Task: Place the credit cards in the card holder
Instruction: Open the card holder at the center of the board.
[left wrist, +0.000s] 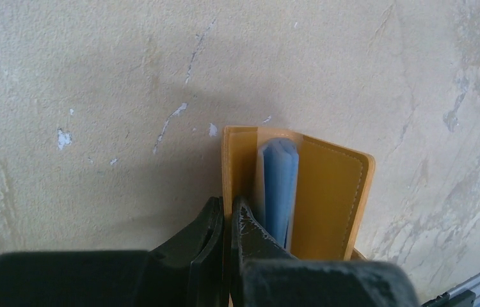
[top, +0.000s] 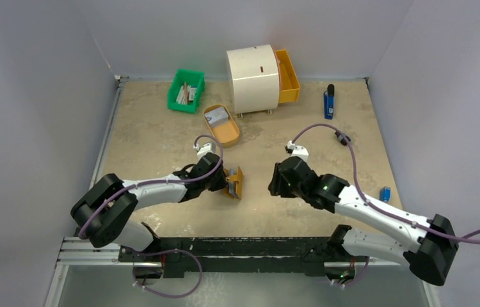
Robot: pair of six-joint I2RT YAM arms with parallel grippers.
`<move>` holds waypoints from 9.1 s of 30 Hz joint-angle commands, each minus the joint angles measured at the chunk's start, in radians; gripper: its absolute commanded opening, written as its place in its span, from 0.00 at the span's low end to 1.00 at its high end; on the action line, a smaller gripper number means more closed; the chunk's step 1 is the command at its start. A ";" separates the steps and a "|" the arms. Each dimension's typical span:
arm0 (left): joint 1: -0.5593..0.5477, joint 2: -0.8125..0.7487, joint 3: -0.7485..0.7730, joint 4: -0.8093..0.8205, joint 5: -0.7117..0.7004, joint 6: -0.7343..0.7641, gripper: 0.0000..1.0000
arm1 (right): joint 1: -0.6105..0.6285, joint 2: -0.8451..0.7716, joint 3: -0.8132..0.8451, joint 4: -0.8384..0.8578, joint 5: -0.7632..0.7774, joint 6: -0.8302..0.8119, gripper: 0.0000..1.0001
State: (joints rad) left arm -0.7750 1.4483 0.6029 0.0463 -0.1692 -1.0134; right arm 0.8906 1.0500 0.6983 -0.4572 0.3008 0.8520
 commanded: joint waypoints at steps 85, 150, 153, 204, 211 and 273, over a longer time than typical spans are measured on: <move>-0.030 -0.163 0.075 -0.196 -0.163 0.049 0.51 | -0.186 0.634 -0.162 0.568 -0.275 0.036 0.00; -0.030 -0.143 -0.043 0.129 0.038 -0.005 0.16 | -0.158 0.450 -0.015 0.685 -0.520 -0.017 0.46; -0.030 -0.144 -0.049 0.154 0.053 -0.001 0.17 | -0.164 0.450 -0.027 0.672 -0.493 -0.007 0.47; -0.030 -0.118 -0.090 0.118 -0.029 -0.002 0.00 | -0.234 0.349 -0.181 0.680 -0.415 0.116 0.49; -0.030 -0.113 -0.095 0.120 -0.029 0.000 0.00 | -0.261 0.287 -0.222 0.739 -0.428 0.145 0.50; -0.032 0.117 0.022 0.201 0.032 0.038 0.30 | -0.263 0.165 -0.163 0.439 -0.309 -0.015 0.47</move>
State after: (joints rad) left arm -0.8059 1.5578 0.6334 0.1791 -0.1123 -0.9730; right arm 0.6277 1.3346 0.5289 0.1062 -0.1158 0.8875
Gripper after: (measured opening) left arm 0.298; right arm 0.470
